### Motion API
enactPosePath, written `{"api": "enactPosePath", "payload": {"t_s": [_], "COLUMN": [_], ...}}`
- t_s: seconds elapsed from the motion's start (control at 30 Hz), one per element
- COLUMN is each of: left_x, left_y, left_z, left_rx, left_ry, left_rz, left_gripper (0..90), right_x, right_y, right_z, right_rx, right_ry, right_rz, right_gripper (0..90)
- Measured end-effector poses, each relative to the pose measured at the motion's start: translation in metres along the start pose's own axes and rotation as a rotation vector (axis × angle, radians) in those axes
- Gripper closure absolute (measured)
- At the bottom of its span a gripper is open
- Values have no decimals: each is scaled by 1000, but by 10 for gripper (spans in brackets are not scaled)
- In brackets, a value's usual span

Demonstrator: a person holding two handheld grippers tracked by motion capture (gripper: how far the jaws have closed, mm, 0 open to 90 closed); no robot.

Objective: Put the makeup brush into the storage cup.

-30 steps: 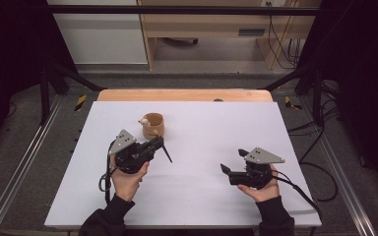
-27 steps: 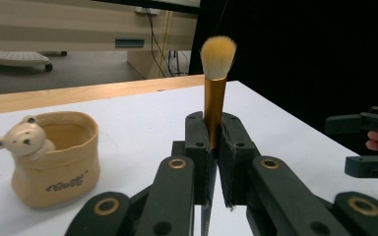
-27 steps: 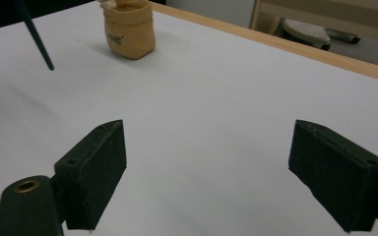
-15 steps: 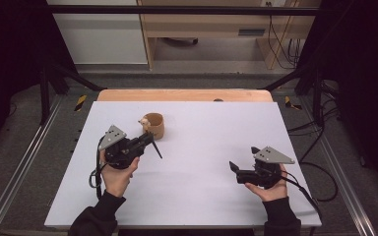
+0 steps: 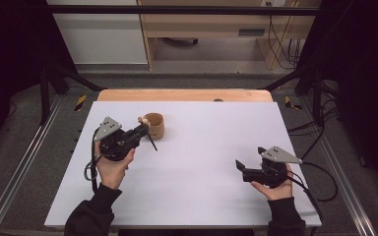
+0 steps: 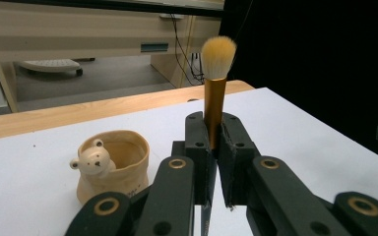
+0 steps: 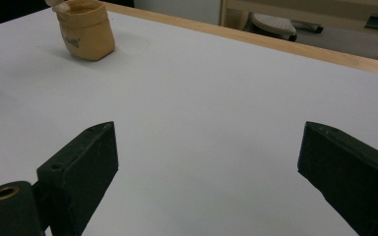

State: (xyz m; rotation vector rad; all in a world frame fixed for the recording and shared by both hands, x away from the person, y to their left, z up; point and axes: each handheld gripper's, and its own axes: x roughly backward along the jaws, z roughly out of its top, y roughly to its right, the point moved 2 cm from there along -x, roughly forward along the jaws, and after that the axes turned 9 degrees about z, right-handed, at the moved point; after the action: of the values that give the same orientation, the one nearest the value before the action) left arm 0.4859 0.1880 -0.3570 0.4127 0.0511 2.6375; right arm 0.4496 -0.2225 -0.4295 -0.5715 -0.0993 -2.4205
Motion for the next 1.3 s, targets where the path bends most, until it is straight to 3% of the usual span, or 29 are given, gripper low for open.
{"api": "enactPosePath", "payload": {"t_s": [0.37,1.3], "left_x": [-9,-40], "left_y": [-6,-17], "left_z": [12,41], "left_rx": [-12,-20], "left_ry": [3,5], "left_rz": [35,107], "left_gripper": [831,831], "right_x": [1,-1], "right_y": [6,6], "right_z": [-3,-3], "right_rx": [-26,-16], "right_ry": [1,-7], "right_rz": [-10,-13], "right_gripper": [88,89]}}
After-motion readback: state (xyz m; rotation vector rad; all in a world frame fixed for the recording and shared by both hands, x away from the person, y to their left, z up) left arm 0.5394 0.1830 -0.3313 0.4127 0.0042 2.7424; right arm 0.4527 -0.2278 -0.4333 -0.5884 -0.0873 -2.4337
